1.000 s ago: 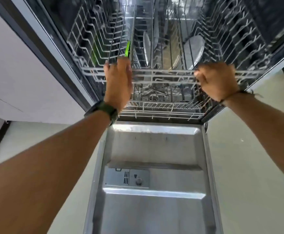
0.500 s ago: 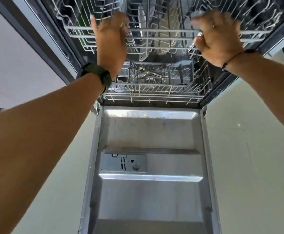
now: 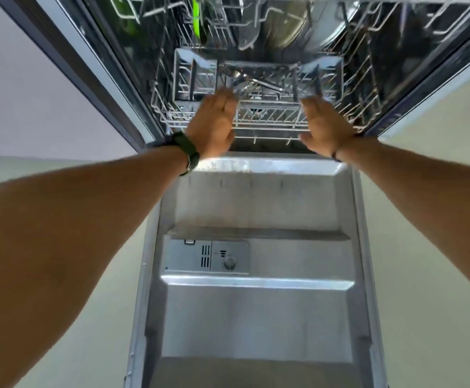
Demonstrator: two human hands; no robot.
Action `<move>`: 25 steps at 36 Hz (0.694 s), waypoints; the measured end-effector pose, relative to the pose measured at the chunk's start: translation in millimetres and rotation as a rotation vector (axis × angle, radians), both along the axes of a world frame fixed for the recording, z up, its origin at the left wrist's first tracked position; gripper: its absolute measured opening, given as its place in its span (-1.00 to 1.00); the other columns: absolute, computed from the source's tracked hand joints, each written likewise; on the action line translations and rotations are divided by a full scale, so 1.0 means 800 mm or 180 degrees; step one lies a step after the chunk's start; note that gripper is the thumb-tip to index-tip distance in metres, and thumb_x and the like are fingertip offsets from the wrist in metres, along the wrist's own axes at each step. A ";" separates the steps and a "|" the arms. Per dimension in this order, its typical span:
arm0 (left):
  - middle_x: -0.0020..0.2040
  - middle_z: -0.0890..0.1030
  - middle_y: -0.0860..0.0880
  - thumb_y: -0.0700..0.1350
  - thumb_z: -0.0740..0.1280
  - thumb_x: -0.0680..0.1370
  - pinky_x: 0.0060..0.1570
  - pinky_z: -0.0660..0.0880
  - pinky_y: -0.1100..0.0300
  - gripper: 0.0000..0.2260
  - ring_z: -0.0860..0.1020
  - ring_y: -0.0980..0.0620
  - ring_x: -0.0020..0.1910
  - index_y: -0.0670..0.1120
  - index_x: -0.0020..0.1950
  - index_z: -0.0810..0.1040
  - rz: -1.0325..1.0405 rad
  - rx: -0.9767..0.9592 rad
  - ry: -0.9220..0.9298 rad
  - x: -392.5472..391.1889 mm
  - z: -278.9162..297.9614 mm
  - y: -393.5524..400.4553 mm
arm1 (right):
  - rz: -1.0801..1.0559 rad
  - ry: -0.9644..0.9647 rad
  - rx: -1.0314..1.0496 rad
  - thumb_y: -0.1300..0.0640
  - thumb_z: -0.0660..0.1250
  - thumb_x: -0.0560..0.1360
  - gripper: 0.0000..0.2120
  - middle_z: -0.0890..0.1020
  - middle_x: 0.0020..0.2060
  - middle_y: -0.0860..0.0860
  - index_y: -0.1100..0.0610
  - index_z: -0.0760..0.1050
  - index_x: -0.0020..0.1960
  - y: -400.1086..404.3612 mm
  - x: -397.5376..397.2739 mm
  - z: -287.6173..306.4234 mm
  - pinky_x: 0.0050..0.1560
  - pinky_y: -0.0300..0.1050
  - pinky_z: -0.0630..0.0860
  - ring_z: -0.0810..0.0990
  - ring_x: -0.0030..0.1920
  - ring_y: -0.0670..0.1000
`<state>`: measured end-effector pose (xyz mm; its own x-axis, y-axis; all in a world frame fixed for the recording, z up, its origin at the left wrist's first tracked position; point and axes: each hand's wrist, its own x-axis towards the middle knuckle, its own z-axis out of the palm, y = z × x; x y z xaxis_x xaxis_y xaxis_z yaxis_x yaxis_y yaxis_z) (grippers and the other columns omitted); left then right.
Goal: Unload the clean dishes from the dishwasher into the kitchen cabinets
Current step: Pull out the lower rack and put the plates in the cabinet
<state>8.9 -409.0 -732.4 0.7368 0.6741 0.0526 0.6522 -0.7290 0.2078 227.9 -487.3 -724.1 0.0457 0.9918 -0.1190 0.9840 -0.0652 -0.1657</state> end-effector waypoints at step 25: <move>0.27 0.42 -0.20 -0.37 0.16 0.51 0.22 0.38 -0.01 -0.65 0.34 -0.21 0.27 -0.22 0.28 0.41 0.0761 -0.0551 0.0611 -0.002 -0.078 -0.057 | -0.0567 0.0322 -0.1119 0.23 0.27 0.52 -0.75 0.58 0.13 0.19 0.28 0.52 0.16 -0.005 -0.043 -0.023 0.18 -0.04 0.44 0.52 0.18 0.17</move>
